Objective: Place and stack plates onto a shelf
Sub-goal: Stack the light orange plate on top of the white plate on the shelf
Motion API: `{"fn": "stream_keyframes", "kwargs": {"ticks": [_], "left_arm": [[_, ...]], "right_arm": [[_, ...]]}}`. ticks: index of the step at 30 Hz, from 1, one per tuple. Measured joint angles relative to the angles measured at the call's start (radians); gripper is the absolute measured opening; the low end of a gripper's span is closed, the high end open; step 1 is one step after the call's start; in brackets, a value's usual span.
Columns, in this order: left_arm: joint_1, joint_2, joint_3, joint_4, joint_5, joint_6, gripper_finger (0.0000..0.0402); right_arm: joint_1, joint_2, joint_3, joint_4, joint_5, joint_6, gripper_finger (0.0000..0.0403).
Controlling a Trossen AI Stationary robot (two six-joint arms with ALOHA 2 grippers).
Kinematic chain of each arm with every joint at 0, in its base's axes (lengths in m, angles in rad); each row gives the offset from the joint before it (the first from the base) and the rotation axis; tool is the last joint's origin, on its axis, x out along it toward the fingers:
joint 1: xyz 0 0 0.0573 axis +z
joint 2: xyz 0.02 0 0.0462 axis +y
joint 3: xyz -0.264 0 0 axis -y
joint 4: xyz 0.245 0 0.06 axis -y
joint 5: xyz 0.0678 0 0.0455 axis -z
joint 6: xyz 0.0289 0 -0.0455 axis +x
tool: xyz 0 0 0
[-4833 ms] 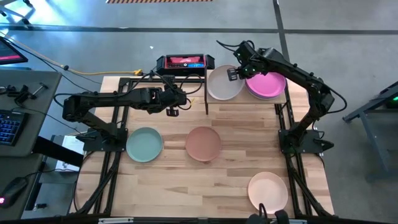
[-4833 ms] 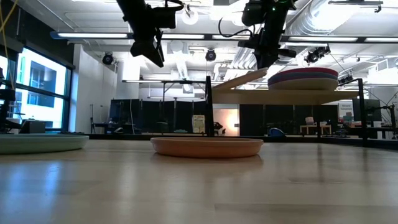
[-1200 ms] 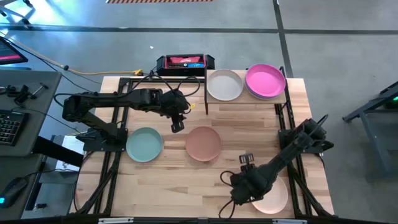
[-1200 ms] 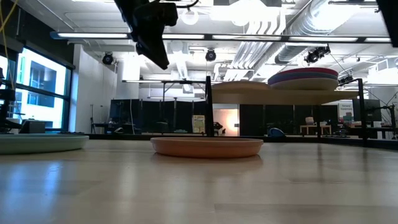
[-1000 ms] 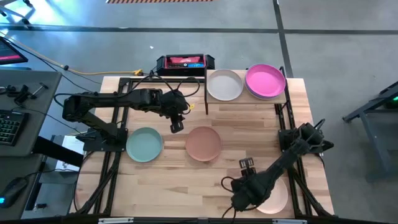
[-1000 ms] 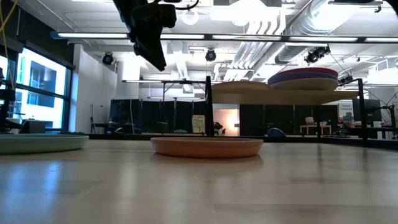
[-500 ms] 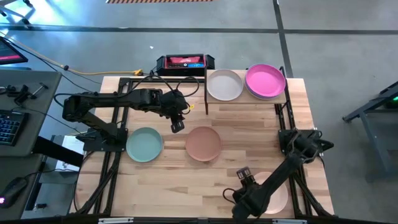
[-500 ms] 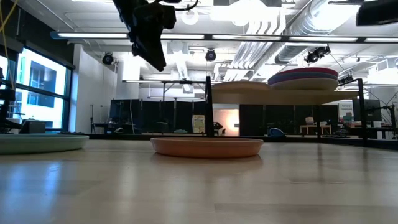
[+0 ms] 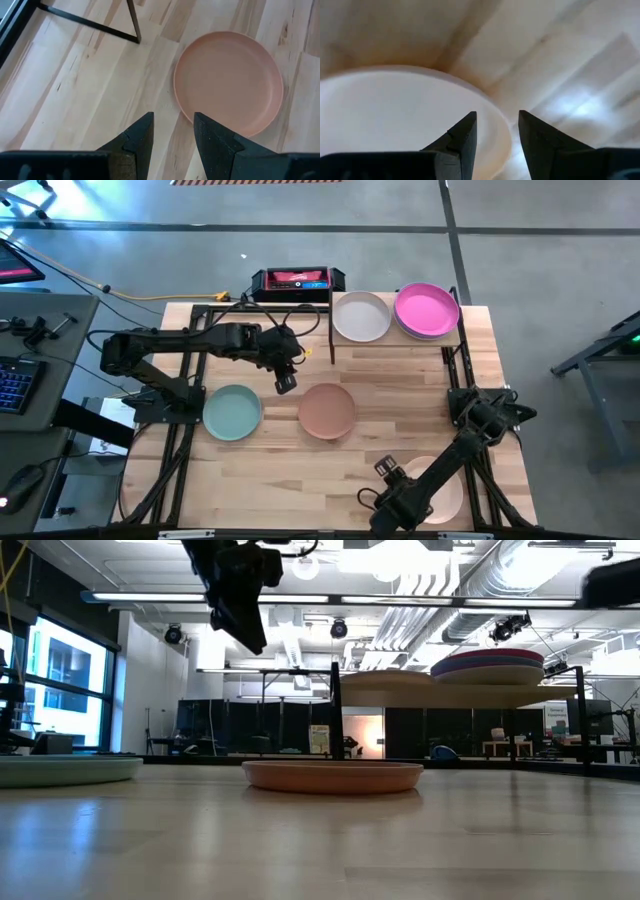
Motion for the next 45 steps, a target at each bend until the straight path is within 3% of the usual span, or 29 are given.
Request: {"fn": "stream_keyframes", "kwargs": {"ticks": [5,9,15,27,31,38,45], "left_arm": [[-0.016,0.0,0.0,0.0,0.0,0.0,0.0129],[-0.028,0.0,0.0,0.0,0.0,0.0,0.0129],[-0.035,0.0,0.0,0.001,0.0,-0.001,0.0129],[-0.035,0.0,0.0,0.001,0.0,-0.026,0.0129],[-0.035,0.0,0.0,0.001,0.0,-0.026,0.0129],[-0.035,0.0,0.0,0.001,0.0,-0.025,0.0129],[-0.035,0.0,0.0,0.001,0.0,-0.025,0.0129]], "right_arm": [[0.0,0.0,0.0,0.03,-0.071,-0.005,0.0124],[0.0,0.0,-0.001,0.049,-0.063,-0.007,0.0124],[-0.007,0.0,-0.094,0.089,-0.119,-0.003,0.0124],[-0.026,-0.001,-0.149,0.11,-0.104,-0.008,0.0121],[-0.029,-0.002,-0.148,0.122,-0.104,0.002,0.0095],[-0.033,-0.002,-0.148,0.108,-0.108,-0.004,0.001],[-0.055,-0.002,-0.148,0.085,-0.105,0.022,0.0002]]}}
